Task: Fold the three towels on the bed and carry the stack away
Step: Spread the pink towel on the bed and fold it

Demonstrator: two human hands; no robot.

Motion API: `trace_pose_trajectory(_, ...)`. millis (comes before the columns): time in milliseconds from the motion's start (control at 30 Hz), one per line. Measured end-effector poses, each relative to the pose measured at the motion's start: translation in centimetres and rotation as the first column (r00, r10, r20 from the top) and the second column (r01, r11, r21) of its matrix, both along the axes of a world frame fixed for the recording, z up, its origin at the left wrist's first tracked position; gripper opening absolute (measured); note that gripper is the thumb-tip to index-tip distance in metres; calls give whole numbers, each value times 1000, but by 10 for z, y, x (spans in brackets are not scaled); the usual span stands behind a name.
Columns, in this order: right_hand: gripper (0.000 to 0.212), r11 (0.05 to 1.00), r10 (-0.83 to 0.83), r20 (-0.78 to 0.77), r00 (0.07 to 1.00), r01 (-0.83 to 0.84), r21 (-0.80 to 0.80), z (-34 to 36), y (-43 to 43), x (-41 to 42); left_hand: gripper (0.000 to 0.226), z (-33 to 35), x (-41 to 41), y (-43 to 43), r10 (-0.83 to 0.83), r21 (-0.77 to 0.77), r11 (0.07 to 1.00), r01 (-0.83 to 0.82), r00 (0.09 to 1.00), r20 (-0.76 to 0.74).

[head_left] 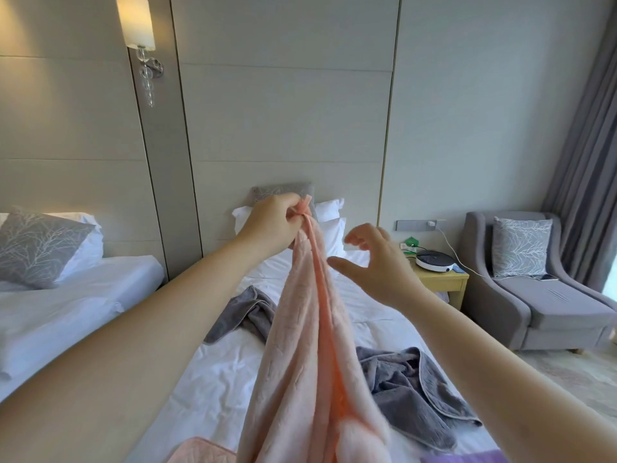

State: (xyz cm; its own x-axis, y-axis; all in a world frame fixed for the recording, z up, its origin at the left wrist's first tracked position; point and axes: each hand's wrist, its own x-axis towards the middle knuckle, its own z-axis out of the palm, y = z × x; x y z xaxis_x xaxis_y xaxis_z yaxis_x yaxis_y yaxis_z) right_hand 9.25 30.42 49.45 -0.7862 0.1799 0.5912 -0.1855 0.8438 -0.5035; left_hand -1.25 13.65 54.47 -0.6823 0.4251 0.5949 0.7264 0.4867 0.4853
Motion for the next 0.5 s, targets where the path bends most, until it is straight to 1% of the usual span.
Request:
trace_pose_trajectory(33, 41, 996, 61, 50, 997, -58, -72, 3, -4, -3, 19, 2, 1, 2, -23, 15, 1000, 23, 1000, -5)
trace_pose_trajectory(67, 40, 988, 105, 85, 991, -94, -125, 5, -8, -6, 15, 4, 1, 4, -43, 27, 999, 43, 999, -7)
trace_pose_trajectory(100, 34, 985, 123, 98, 988, -109, -134, 5, -11, -10, 9, 5, 1, 4, -61, 26, 998, 61, 998, -1)
trace_pose_trajectory(133, 26, 989, 115, 96, 989, -105, -102, 4, -14, -14, 9, 5, 0, 4, -83, 14, 996, 83, 996, 11)
trace_pose_trajectory(200, 10, 993, 101, 88, 991, -94, -75, 2, -17, -21, 16, 2, -2, 1, -121, -53, 991, 123, 992, 32)
trace_pose_trajectory(233, 5, 988, 116, 93, 989, -105, -113, 1, -18, -23, 19, 0, -4, 0, -114, -107, 988, 116, 993, 24)
trace_pose_trajectory(300, 10, 965, 184, 111, 977, -158, -211, -3, -22, -26, 16, -4, -6, -2, -87, -170, 982, 87, 996, 6)
trace_pose_trajectory(367, 17, 965, 205, 126, 971, -178, -195, -10, -27, -30, 6, -9, -9, 0, -81, -151, 985, 84, 996, 29)
trace_pose_trajectory(433, 13, 966, 199, 105, 974, -177, -190, -17, -29, -35, 6, -11, -9, -1, -83, -121, 989, 89, 995, 52)
trace_pose_trajectory(500, 13, 959, 147, 48, 988, -131, -252, -18, -27, -37, 12, -13, -11, -6, -96, -105, 989, 106, 991, 98)
